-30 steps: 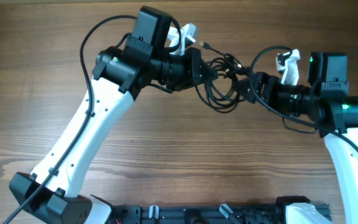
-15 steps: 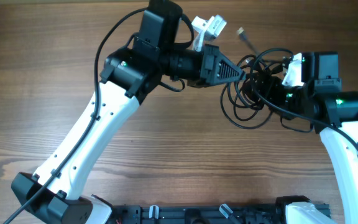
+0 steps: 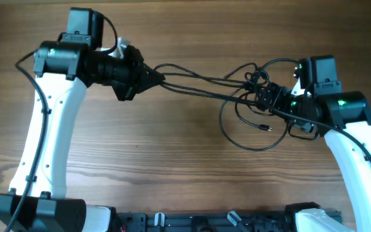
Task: Untangle cables
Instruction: 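Pull the grippers apart to stretch the cable bundle between them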
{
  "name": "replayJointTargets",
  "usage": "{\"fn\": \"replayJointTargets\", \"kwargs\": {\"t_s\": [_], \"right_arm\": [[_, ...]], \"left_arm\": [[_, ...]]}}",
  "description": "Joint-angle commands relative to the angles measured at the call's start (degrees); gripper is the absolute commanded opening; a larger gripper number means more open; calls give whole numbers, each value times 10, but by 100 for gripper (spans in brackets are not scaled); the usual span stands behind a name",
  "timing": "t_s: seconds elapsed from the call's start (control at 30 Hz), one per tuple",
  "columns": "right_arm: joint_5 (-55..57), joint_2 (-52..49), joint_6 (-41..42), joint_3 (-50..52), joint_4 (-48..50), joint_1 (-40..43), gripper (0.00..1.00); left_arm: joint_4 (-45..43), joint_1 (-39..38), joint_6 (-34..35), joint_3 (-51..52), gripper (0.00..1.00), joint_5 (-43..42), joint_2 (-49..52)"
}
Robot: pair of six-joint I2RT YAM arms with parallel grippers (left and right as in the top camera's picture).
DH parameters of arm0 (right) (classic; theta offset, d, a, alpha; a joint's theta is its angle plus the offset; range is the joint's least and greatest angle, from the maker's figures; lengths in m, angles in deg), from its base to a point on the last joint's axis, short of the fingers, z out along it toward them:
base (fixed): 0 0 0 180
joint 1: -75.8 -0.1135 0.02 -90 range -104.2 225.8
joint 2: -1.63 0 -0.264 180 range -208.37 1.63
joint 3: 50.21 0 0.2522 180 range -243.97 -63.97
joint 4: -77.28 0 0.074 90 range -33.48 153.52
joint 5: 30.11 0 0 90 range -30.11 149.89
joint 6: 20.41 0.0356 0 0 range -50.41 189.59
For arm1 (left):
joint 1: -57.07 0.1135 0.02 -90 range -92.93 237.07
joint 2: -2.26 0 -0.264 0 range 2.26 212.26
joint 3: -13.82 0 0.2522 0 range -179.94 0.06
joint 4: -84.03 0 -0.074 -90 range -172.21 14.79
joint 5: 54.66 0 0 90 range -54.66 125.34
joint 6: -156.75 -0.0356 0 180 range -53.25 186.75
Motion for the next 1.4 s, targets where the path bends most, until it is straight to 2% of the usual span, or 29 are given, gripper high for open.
{"fn": "replayJointTargets", "kwargs": {"t_s": [0.0,0.07,0.13,0.2,0.23,0.3,0.37,0.43,0.47,0.53,0.6,0.67,0.73,0.77,0.83,0.87,0.93,0.97,1.03,1.1,1.2,1.23,1.3,1.37], "right_arm": [[152,-4,36,6,-15,35,100],[130,-4,31,6,-10,35,100],[129,-4,31,6,-8,35,100],[129,-4,32,6,-6,35,100],[129,-4,32,6,-6,35,100],[139,-4,31,6,-8,35,100],[162,-4,32,6,-20,35,100],[151,-3,31,4,-22,36,100],[134,0,28,0,-21,36,100],[76,7,-29,-18,-17,36,100],[21,17,-74,-56,-23,36,97],[35,24,-73,-103,-47,36,81],[99,29,-62,-122,-57,36,59],[138,31,-38,-122,-63,36,54],[129,31,-31,-123,-68,36,54],[87,31,-39,-123,-61,36,54],[-47,31,-90,-123,-23,36,47],[-68,31,-87,-123,-11,36,44],[-78,31,-58,-123,1,36,44],[-157,31,-68,-123,21,36,45],[-344,31,-129,-123,71,36,44],[-371,31,-134,-123,82,36,44],[-362,31,-131,-123,100,36,33],[-206,31,-32,-122,76,36,19]], "left_arm": [[-16,85,7,-9,4,38,-23],[-38,86,-16,-9,4,-25,-23],[-102,86,-27,-9,4,-224,-23],[-225,86,-6,-9,4,-396,-23],[-293,86,26,-9,4,-439,-23],[-387,86,98,-9,4,-435,-25],[-477,94,147,-9,4,-400,-25],[-489,105,160,-9,4,-354,-25],[-482,106,159,-9,4,-330,-25],[-442,106,150,-9,4,-272,-25],[-365,106,102,-9,4,-187,-25],[-268,104,68,-9,4,-91,-25],[-221,104,31,-9,4,-57,-25],[-196,104,14,-9,4,-35,-25],[-143,103,4,-9,4,38,-25],[-125,99,3,-9,4,71,-25],[-113,87,-22,-9,4,100,-25],[-109,80,-34,-9,4,114,-25],[-80,66,-34,-9,4,204,-25],[-48,48,-34,-9,4,293,-24],[-33,18,-35,-9,4,324,-23],[-34,10,-35,-9,4,325,-23],[-30,-7,-39,-9,4,347,-23],[-15,-24,-38,-9,4,422,-22]]}}
